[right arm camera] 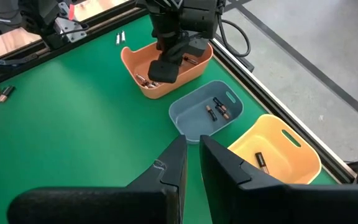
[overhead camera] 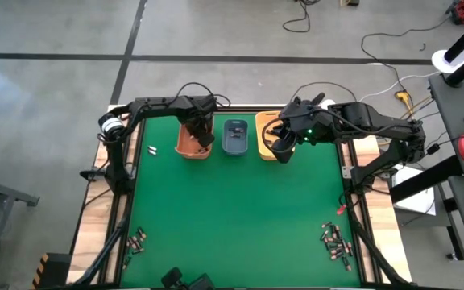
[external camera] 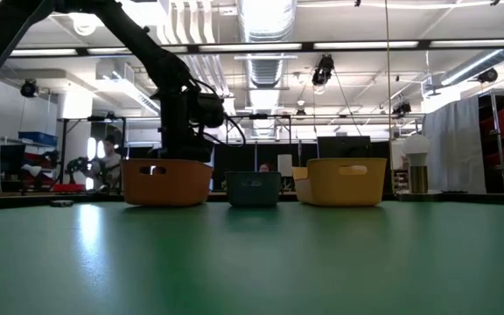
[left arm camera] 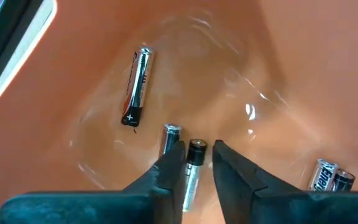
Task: Sort batteries
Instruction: Put the silver battery into the orange bin
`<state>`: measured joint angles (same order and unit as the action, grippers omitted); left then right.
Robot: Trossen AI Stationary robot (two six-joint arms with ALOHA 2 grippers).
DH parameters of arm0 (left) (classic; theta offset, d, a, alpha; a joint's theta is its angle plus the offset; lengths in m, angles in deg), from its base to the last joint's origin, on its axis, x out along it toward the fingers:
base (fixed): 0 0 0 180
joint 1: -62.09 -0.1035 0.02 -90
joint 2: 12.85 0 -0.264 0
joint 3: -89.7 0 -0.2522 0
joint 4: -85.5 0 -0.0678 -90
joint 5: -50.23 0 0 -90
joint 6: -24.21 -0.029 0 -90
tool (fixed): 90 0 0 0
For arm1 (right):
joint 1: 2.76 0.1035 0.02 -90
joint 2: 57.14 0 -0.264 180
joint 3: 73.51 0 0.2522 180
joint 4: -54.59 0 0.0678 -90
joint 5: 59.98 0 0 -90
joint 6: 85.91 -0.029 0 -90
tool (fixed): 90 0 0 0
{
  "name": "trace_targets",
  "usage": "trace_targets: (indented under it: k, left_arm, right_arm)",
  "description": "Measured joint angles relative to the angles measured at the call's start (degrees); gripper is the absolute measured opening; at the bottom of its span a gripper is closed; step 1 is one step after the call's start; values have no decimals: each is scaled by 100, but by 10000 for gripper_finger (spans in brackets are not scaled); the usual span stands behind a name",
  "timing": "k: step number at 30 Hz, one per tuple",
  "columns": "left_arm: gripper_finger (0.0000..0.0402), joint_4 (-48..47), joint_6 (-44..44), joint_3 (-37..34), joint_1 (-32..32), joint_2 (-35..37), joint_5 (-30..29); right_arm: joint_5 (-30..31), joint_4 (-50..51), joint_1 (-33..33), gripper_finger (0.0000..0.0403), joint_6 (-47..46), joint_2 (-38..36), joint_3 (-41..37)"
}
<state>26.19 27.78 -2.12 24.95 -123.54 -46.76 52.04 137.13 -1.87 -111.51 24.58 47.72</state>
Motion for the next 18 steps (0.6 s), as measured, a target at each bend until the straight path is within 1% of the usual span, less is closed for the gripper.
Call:
trace_targets:
  k: [5, 8, 12, 18]
  left_arm:
    - [101, -114, 9, -4, -2, 76, -14]
    - [118, -114, 27, -4, 0, 303, -12]
    - [132, -210, 146, -4, 0, 787, -11]
    - [139, -629, 409, -31, 0, 1812, -9]
  right_arm:
    - [0, 0, 0, 38, 4, 0, 0]
    - [0, 0, 0, 38, 8, 0, 0]
    - [0, 0, 0, 38, 28, 0, 2]
    - [0, 0, 0, 38, 28, 0, 1]
